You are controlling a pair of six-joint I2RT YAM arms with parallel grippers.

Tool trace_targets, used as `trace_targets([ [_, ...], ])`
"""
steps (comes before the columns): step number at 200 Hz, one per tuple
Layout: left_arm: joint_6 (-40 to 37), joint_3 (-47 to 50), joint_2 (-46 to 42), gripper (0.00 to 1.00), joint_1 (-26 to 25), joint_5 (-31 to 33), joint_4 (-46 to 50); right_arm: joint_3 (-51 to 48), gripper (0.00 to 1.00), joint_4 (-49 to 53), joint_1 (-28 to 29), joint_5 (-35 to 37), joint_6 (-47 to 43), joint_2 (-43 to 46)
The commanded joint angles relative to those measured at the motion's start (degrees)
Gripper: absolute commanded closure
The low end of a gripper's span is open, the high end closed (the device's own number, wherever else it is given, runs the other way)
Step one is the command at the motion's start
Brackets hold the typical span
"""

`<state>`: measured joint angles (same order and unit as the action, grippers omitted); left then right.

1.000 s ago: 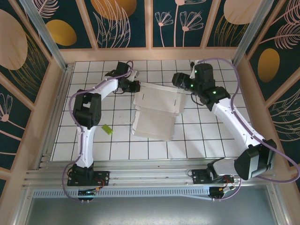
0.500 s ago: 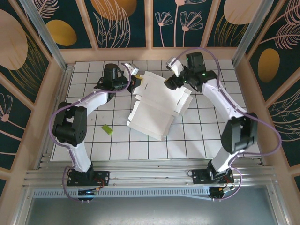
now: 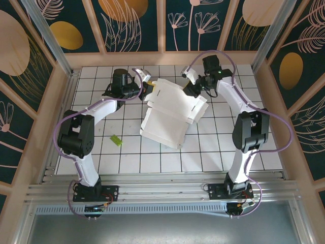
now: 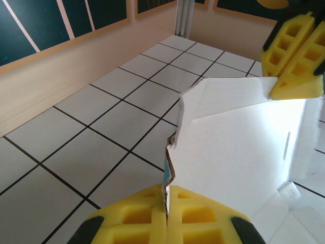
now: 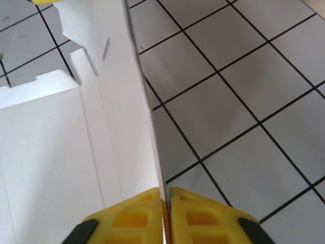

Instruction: Fold the paper box

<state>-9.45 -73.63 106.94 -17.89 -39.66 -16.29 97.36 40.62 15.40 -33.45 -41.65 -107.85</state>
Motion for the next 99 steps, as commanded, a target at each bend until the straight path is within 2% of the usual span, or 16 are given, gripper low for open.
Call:
trace_targets([
  [1, -0.29, -1.26, 0.88, 1.00, 0.40, 0.64, -1.54, 1.59, 0.99, 1.53, 0.36, -1.18, -0.45, 2.18],
  [11, 1.43, -1.02, 0.62, 0.99, 0.39, 2.51, -2.60, 1.61, 1.00, 0.70, 0.80, 0.38, -0.54, 3.04],
  [22, 3.97, -0.22, -0.53, 0.71, 0.34, 5.02, -3.35, 0.99, 1.00, -1.15, 1.52, 4.00, -0.37, 4.43],
  [42, 10.91, 5.12, -7.21, 0.52, 0.40, 9.04, -7.51, -2.73, 1.00, -5.95, 5.37, 15.45, -3.72, 7.80],
  [60, 20.26, 15.05, -17.52, 0.42, 0.30, 12.98, -15.55, -7.97, 1.00, -10.66, 10.04, 26.54, -8.79, 10.24],
  [72, 26.46, 20.42, -23.61, 0.32, 0.27, 17.62, -17.10, -10.66, 1.00, -13.28, 12.54, 32.37, -11.29, 11.31],
  [89, 33.16, 21.49, -28.40, 0.26, 0.28, 23.49, -10.22, -14.08, 1.00, -16.65, 15.29, 37.68, -13.79, 12.21],
  [99, 39.04, 18.82, -28.84, 0.25, 0.35, 27.20, -1.62, -16.12, 1.00, -18.36, 17.07, 40.54, -15.82, 12.40],
])
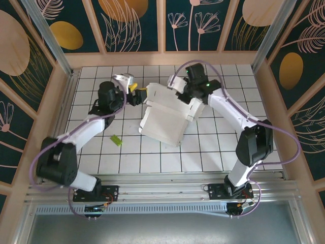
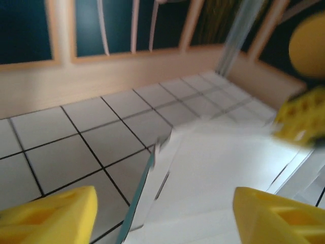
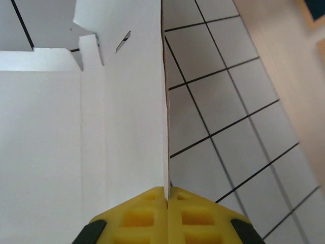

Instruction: Fold the paper box

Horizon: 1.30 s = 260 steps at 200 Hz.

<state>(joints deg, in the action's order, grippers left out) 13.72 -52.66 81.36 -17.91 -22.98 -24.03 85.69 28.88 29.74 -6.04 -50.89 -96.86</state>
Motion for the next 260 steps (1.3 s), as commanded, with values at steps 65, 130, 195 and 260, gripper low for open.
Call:
trace_targets([
  [65, 51.74, -9.33, 10.71, 0.60, 1.62, -11.48, 9.80, -19.46, 1.00, -21.23, 7.66, 20.96, -10.46, 8.32],
  [130, 47.23, -13.51, 16.46, 0.73, 1.59, -14.76, 12.38, -22.68, 1.00, -22.73, 9.52, 21.44, -9.79, 8.64],
  [195, 43.34, -14.71, 19.88, 0.83, 1.19, -13.45, 19.55, -27.45, 1.00, -31.67, 11.16, 26.48, -16.24, 7.97],
  [260, 40.04, -16.93, 21.45, 0.88, -1.69, -14.96, 23.01, -32.00, 1.00, -37.57, 13.24, 29.87, -16.62, 6.88],
])
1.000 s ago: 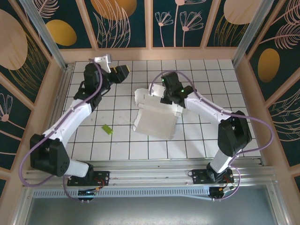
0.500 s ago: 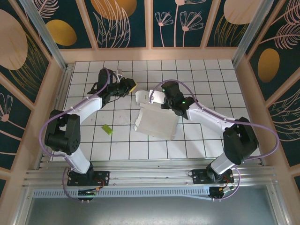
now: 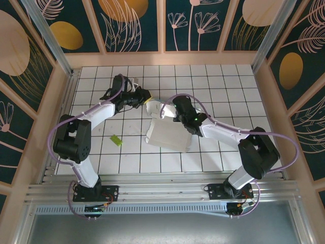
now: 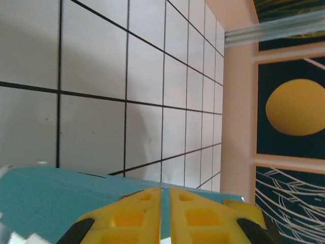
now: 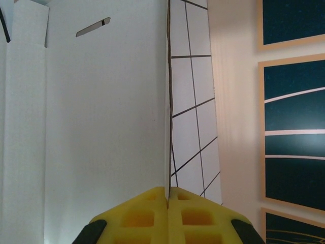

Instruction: Fold the paper box

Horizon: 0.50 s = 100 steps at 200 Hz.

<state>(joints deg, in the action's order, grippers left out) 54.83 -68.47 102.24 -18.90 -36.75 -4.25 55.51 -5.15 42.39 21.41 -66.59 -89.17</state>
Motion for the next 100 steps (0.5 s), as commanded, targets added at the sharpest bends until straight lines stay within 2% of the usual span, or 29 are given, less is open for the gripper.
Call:
trace_targets([
  [1, -1.06, -1.09, 0.54, 0.88, -0.70, -1.16, 3.30, -1.85, 1.00, -3.55, 0.59, 2.46, -0.92, -0.78],
  [41, -3.67, -0.79, 0.43, 0.87, -1.23, 0.90, 6.00, -3.21, 1.00, -4.39, 1.02, 2.63, 0.21, -1.03],
  [65, -3.32, 0.03, 0.76, 0.76, -1.67, -0.56, 4.56, -3.11, 1.00, -4.51, 1.11, 2.94, 0.62, -1.46],
  [100, -2.28, 0.85, 2.03, 0.70, -2.07, -1.69, 2.05, -3.98, 0.97, -6.49, 2.05, 3.47, 0.95, -1.98],
])
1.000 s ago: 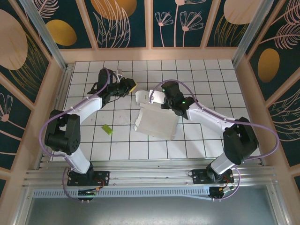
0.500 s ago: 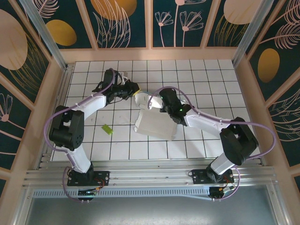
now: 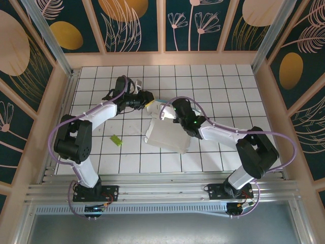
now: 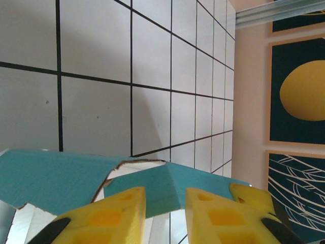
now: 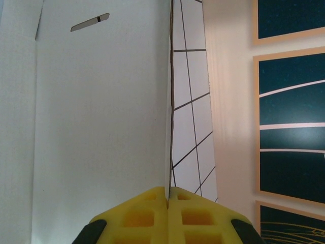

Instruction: Fold the paper box

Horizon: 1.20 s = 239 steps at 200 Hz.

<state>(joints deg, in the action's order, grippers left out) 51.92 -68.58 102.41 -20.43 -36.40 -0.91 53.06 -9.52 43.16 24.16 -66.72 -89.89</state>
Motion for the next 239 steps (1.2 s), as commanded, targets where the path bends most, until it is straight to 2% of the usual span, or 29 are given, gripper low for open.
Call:
trace_targets([
  [1, 0.72, 0.97, 1.84, 0.70, -0.56, -2.11, -1.47, -1.59, 0.97, -2.14, 1.30, 0.76, 1.12, -1.26],
  [27, 1.53, 1.65, 2.45, 0.69, -0.76, -3.44, -4.59, -2.23, 0.94, -2.52, 2.34, 0.88, 1.70, -1.90],
  [70, -0.06, 1.77, 4.14, 0.69, -0.87, -1.74, -2.15, -2.11, 0.92, -2.61, 3.49, 1.59, 2.44, -2.58],
  [116, -2.44, 1.69, 5.26, 0.79, -0.84, 2.07, 1.60, -2.17, 0.89, -3.43, 4.61, 3.06, 2.77, -2.85],
  [132, -2.61, 1.69, 5.49, 0.80, -0.86, 2.20, 1.79, -1.95, 0.82, -3.45, 4.99, 3.49, 3.39, -1.95],
  [147, -2.66, 1.61, 5.78, 0.81, -0.85, 2.17, 1.87, -1.25, 0.66, -2.08, 5.35, 2.99, 4.91, -0.52],
  [157, -2.80, 1.69, 5.99, 0.82, -0.87, 2.36, 2.00, -0.15, 0.52, 0.65, 5.49, 1.09, 7.07, 1.17],
  [178, -3.11, 1.78, 6.00, 0.84, -0.92, 2.47, 2.10, 1.76, 0.35, 5.23, 5.45, -3.68, 12.70, 4.66],
  [201, -3.87, 1.52, 5.75, 0.85, -1.12, 2.45, 2.46, 5.80, 0.24, 10.29, 4.83, -11.40, 22.97, 8.42],
  [213, -4.72, 1.15, 5.76, 0.85, -1.38, 2.47, 2.86, 9.77, 0.18, 13.07, 3.03, -15.51, 33.04, 9.11],
  [228, -5.73, 0.49, 5.84, 0.85, -1.92, 2.61, 3.57, 17.34, 0.18, 21.20, -2.60, -28.46, 44.89, 7.62],
  [239, -6.20, -0.10, 5.94, 0.85, -2.29, 2.73, 4.22, 23.03, 0.18, 25.34, -7.36, -35.28, 54.19, 5.18],
])
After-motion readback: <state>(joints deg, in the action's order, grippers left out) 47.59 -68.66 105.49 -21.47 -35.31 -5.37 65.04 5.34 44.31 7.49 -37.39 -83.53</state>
